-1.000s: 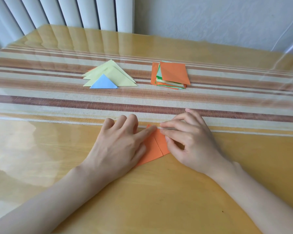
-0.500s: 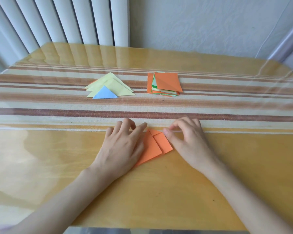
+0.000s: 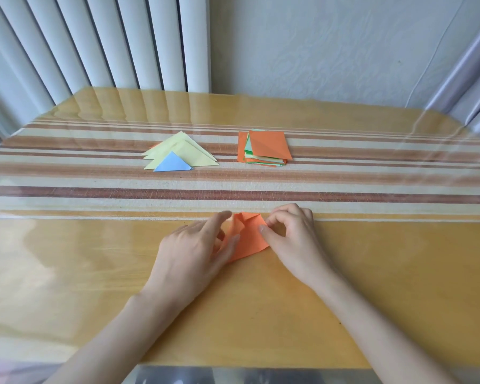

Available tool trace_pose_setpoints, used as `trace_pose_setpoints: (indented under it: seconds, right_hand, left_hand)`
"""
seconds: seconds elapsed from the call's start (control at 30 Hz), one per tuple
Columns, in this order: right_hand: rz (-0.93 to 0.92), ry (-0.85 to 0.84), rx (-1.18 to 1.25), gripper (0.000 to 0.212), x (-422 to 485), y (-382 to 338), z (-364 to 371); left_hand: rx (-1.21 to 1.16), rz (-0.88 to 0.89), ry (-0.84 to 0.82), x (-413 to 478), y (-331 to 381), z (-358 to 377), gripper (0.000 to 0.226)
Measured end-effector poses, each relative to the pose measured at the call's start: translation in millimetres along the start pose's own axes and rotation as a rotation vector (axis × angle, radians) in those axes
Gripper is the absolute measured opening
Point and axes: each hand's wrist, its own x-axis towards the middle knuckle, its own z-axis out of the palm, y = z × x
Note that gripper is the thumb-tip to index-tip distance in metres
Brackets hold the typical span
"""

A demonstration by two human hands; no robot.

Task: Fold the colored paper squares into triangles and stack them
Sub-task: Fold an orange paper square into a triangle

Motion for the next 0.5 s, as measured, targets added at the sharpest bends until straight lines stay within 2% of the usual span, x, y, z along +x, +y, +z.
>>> trace_pose_setpoints:
  seconds: [0.13, 0.17, 0.23, 0.33, 0.43, 0.5]
  right_hand:
    - [0.007, -0.016, 0.006, 0.013, 6.9, 2.2, -3.5]
    - [0.003, -0.024, -0.009, 0.009, 8.9, 3.3, -3.7]
    - [-0.014, -0.033, -0.040, 0.002, 13.1, 5.2, -3.4]
    - [-0.041, -0.019, -0.056, 0.004, 20.3, 5.7, -1.5]
    - [-0.055, -0.007, -0.037, 0.007, 30.4, 2.7, 0.9]
    - [-0.074, -0.002, -0.031, 0.009, 37.6, 0.3, 2.8]
  left_hand:
    - [0.057, -0.059, 0.085, 0.1, -2.4, 0.8, 0.035]
    - [0.074, -0.063, 0.083, 1.1, -6.1, 2.2, 0.041]
    - [0.088, -0.007, 0.029, 4.0, -15.1, 6.4, 0.055]
    - [0.026, 0.090, -0.134, 7.6, -23.8, 6.4, 0.046]
    - [-0.055, 0.113, -0.243, 17.1, -29.1, 4.6, 0.043]
    - [-0.161, 0.068, -0.274, 33.8, -31.7, 1.9, 0.034]
